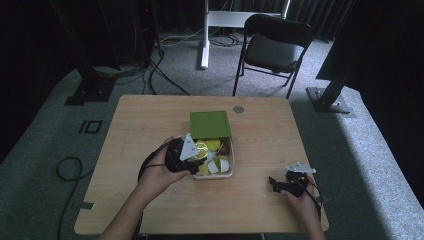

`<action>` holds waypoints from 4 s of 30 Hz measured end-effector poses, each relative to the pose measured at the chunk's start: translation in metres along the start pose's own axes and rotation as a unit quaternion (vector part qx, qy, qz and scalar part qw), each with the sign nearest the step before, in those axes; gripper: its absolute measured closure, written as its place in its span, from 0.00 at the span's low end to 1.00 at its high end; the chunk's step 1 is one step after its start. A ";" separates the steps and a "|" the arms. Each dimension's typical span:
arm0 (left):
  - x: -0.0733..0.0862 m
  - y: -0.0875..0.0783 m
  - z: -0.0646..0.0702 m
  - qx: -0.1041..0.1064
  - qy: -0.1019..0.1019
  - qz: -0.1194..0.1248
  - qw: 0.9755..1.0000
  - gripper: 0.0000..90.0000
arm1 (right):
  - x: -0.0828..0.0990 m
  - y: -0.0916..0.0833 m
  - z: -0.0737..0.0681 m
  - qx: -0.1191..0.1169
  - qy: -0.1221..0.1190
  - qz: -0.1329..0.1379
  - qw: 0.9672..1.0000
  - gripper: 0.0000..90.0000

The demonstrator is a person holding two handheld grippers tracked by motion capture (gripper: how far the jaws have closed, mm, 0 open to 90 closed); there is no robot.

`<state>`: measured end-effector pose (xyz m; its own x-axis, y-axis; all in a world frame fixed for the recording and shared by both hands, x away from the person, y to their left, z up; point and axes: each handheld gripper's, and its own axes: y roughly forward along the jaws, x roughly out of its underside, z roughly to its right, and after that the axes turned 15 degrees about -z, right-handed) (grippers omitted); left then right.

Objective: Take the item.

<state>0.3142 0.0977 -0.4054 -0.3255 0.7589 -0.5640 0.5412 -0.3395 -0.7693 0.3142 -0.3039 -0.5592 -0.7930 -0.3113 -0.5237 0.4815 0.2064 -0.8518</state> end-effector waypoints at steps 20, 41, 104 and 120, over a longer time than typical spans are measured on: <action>0.058 -0.018 -0.036 -0.062 -0.078 0.011 0.995 0.44 | 0.000 0.000 0.000 0.000 -0.001 0.000 1.000 0.13; 0.129 0.028 -0.050 -0.106 -0.194 -0.015 0.975 0.44 | 0.000 0.000 0.000 0.001 -0.001 0.000 1.000 0.13; 0.186 0.056 -0.047 -0.079 -0.215 -0.039 0.973 0.11 | 0.000 0.000 0.000 0.001 -0.002 0.001 1.000 0.13; 0.210 0.019 -0.028 -0.017 -0.169 0.001 0.985 0.11 | 0.000 0.000 0.000 0.001 -0.002 0.001 1.000 0.13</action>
<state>0.2775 0.2661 -0.5303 -0.5613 0.5281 -0.6372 0.5654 -0.3176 -0.7612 0.3143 -0.3042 -0.5594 -0.7908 -0.3147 -0.5250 0.4832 0.2055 -0.8511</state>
